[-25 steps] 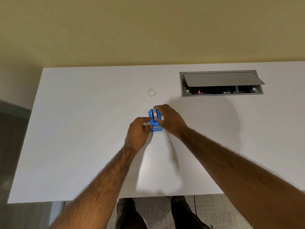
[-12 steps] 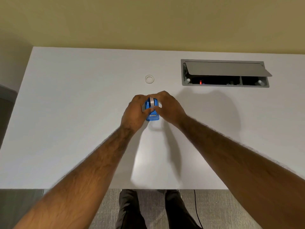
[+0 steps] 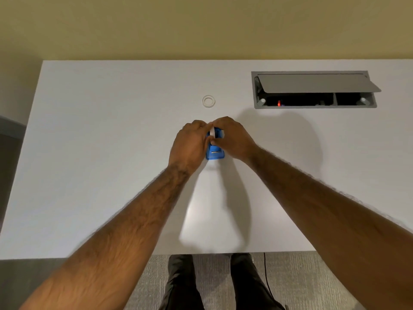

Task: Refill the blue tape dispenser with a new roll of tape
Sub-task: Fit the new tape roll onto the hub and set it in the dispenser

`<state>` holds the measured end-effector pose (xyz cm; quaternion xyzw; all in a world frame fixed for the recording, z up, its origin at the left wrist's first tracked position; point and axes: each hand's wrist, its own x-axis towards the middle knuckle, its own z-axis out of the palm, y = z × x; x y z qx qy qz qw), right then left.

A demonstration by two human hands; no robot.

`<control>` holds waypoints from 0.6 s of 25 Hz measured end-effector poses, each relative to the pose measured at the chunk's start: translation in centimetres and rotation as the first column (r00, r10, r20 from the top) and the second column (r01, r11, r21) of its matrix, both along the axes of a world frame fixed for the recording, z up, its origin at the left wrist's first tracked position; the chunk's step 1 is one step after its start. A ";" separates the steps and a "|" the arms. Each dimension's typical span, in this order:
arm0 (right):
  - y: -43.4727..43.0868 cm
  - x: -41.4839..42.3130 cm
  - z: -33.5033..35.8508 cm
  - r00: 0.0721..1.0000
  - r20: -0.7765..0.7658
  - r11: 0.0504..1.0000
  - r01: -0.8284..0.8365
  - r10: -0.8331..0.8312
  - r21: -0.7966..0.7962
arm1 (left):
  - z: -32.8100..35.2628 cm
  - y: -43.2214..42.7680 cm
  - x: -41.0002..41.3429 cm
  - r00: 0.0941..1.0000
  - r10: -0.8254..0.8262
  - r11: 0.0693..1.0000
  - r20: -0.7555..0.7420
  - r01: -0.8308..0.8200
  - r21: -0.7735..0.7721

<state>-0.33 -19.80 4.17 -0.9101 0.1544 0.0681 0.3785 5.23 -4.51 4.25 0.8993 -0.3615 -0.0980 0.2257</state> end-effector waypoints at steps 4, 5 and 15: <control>-0.4 0.2 -0.1 0.999 -0.037 0.999 -0.026 0.027 0.038 | 0.1 0.2 -0.2 0.987 -0.048 0.998 0.154 0.043 0.037; -0.5 0.2 -0.1 0.999 -0.036 0.999 -0.030 0.032 0.043 | 0.0 0.4 -0.2 0.981 -0.070 0.997 0.180 0.063 0.045; -0.8 0.3 -0.1 0.996 -0.050 0.997 -0.078 0.079 0.027 | -1.2 2.1 -2.2 0.959 -0.112 0.994 0.259 0.111 0.017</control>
